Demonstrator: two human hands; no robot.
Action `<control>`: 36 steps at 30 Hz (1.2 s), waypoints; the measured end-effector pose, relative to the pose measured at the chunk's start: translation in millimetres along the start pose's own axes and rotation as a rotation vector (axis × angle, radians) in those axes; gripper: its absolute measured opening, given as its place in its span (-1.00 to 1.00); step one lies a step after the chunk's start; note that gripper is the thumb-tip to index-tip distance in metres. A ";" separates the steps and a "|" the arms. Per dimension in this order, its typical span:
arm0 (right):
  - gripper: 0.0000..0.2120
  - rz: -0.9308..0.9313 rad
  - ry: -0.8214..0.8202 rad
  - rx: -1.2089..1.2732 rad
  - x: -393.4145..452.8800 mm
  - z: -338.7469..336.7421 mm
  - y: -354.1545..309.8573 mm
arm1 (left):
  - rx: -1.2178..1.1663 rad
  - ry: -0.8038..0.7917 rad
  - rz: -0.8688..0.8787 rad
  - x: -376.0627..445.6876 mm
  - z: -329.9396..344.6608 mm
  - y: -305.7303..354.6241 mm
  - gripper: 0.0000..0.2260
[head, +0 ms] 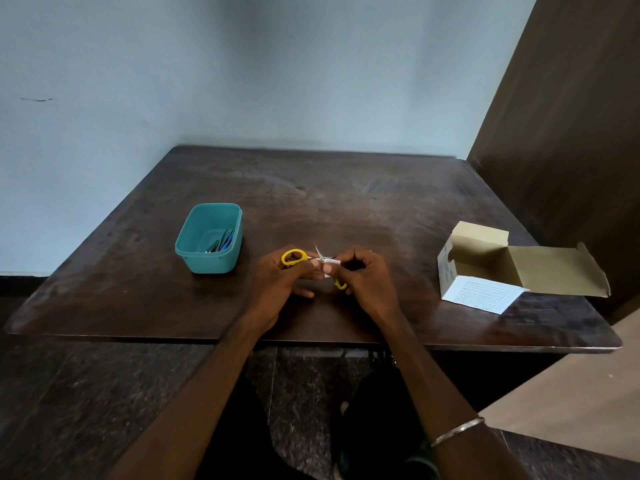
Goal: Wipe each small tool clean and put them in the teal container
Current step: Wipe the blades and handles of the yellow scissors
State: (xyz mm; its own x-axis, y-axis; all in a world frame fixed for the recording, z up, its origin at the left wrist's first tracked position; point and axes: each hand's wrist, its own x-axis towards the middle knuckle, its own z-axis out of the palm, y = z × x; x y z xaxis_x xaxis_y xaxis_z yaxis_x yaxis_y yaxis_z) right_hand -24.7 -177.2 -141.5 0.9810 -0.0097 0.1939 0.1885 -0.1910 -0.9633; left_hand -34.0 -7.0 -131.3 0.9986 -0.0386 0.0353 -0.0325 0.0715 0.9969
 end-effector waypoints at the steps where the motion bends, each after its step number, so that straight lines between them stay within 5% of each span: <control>1: -0.89 0.006 -0.006 -0.003 -0.2 -0.3 -0.2 | 0.003 0.005 0.002 -0.3 0.2 0.0 -0.90; 18: -0.92 -0.066 -0.105 -0.187 -3.3 -0.4 3.4 | 0.041 0.123 0.054 0.0 4.5 -5.3 -0.90; 28: -0.92 -0.048 -0.196 0.053 -4.0 -2.2 1.5 | 0.001 0.146 0.071 3.5 0.9 -7.7 -0.81; 36: -0.84 -0.090 -0.054 0.043 2.1 -1.5 7.0 | 0.006 0.154 0.068 4.8 3.4 -10.6 -0.90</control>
State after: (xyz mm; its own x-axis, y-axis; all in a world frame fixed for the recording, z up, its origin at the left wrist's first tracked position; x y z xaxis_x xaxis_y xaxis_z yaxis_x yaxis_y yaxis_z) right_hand -21.4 -180.0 -147.6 0.9607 0.0591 0.2712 0.2771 -0.1461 -0.9497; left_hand -29.0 -11.4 -141.5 0.9886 0.1190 0.0922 -0.1002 0.0632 0.9930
